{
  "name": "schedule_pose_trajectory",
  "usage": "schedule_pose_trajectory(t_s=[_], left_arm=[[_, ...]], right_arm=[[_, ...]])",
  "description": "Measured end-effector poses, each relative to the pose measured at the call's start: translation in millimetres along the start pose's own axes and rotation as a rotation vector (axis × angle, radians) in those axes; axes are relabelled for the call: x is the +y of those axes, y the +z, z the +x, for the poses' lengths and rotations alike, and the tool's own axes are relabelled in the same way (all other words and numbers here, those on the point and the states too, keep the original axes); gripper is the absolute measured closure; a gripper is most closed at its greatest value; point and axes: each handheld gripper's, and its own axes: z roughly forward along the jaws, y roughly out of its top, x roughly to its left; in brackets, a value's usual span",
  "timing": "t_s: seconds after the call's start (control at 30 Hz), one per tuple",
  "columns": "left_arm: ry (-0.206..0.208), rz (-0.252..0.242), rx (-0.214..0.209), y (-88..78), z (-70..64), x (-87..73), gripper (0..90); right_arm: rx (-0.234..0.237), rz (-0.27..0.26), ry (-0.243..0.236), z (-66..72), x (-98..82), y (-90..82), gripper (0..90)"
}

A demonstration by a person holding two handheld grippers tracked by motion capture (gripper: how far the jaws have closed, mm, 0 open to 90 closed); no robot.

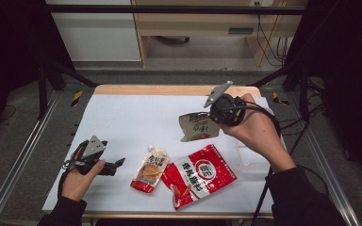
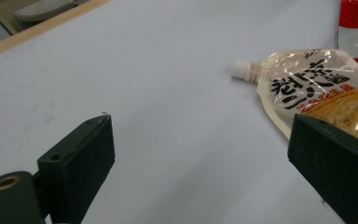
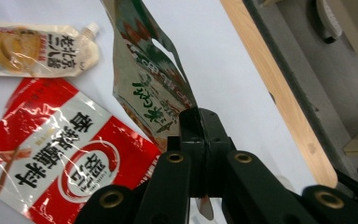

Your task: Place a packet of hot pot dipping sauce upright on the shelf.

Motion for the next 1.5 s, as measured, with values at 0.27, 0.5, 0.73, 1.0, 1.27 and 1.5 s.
schedule_pose_trajectory(t_s=[0.27, 0.5, 0.73, 1.0, 1.27, 1.5], left_arm=[[-0.005, -0.033, 0.081, -10.5, -0.7, -5.9, 7.8], [-0.097, -0.061, 0.087, -17.7, 4.3, -16.1, 7.7], [-0.111, -0.055, 0.101, -18.3, 11.8, -20.0, 7.7], [-0.113, -0.057, 0.105, -18.3, 15.0, -19.5, 7.7], [-0.106, -0.044, 0.101, -16.1, 16.3, -20.4, 7.6], [-0.108, -0.042, 0.105, -17.7, 18.5, -21.4, 7.7]], right_arm=[[-0.048, -0.031, 0.054, -21.3, -24.5, -11.2, 90.0], [-0.089, -0.056, 0.102, -40.1, -41.5, -20.9, 90.0], [-0.143, -0.058, 0.146, -56.7, -54.6, -22.1, 90.0], [-0.203, -0.074, 0.197, -77.4, -72.3, -17.1, 90.0], [-0.236, -0.087, 0.239, -93.1, -87.5, -12.8, 90.0], [-0.258, -0.091, 0.265, -101.1, -92.2, -9.0, 90.0]])
